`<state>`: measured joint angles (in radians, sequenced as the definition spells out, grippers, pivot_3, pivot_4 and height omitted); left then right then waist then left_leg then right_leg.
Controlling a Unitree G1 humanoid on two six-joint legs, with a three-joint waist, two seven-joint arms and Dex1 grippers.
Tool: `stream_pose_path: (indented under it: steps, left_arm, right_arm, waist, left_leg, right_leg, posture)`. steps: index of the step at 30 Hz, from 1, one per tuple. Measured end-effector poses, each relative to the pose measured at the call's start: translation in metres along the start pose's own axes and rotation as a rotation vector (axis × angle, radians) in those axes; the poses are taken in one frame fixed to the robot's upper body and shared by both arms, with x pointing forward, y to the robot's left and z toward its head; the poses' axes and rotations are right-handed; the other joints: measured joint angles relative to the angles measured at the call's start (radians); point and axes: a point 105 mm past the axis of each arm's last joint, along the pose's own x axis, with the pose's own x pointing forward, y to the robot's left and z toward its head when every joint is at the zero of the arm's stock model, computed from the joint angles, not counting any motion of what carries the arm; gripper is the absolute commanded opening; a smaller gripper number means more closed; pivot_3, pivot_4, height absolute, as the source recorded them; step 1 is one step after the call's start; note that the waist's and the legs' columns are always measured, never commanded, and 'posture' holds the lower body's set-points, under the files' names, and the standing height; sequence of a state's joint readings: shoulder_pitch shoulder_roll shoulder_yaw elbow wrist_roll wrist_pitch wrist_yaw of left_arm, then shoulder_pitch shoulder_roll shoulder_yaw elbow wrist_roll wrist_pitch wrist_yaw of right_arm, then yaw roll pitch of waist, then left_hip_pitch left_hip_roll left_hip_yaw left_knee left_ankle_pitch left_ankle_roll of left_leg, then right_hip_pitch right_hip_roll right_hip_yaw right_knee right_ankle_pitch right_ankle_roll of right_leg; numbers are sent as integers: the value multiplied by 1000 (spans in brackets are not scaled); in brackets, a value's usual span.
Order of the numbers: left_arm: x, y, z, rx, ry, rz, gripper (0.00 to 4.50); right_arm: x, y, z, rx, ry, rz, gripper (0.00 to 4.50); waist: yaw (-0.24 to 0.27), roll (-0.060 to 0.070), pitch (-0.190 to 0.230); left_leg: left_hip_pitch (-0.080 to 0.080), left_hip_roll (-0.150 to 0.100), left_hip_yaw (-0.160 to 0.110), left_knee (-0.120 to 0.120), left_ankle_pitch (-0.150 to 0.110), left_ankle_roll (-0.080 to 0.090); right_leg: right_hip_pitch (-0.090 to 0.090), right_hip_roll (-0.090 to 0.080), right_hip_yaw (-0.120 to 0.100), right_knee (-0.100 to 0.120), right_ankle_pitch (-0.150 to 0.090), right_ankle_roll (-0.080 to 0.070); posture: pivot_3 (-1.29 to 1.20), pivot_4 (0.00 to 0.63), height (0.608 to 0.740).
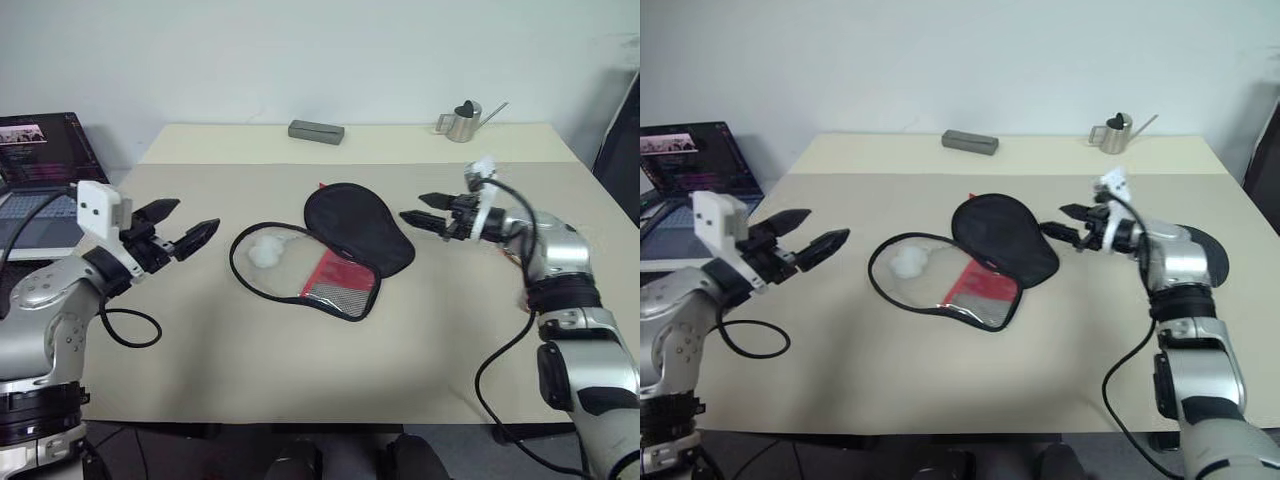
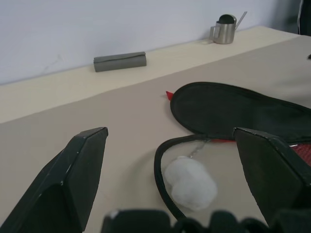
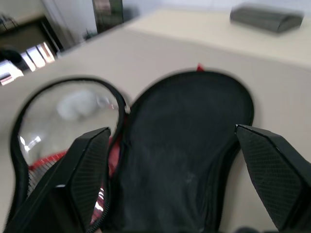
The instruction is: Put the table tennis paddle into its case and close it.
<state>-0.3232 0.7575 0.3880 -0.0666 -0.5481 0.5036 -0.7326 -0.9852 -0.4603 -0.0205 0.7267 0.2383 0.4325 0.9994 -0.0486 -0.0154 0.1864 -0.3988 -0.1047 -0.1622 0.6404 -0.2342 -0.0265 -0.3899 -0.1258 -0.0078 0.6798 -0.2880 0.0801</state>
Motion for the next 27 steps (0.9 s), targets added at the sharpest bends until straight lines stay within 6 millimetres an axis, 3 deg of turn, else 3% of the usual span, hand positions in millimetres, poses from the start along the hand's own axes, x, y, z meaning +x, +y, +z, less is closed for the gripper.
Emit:
stream_pose_path:
  steps: [6,12,19,27]
  left_arm:
    - [2,-3,-6,-14,25,-7,4500]
    - [8,-10,-11,-22,37,-38,4500]
    - [15,-16,-6,-14,25,-66,4500]
    - [19,-19,-3,-8,19,-87,4500]
  right_arm:
    - [23,-16,-14,7,84,-133,4460]
    - [42,-17,-25,-34,125,-210,4460]
    - [50,-16,-43,-42,187,-265,4460]
    - [54,-13,-51,-43,217,-282,4460]
  waist:
    - [-6,0,0]
    - [-9,0,0]
    - [-10,0,0]
    - [-11,0,0]
  left_leg:
    - [0,0,0,0,0,0]
    - [0,0,0,0,0,0]
    - [0,0,0,0,0,-1]
    - [0,0,0,0,0,-1]
  right_leg:
    - [0,0,0,0,0,0]
    - [-1,0,1,0,0,0]
    - [-1,1,1,0,0,0]
    - [-1,1,1,0,0,0]
  posture:
    - [0,150,740]
    - [0,150,740]
    - [0,150,740]
    - [0,150,740]
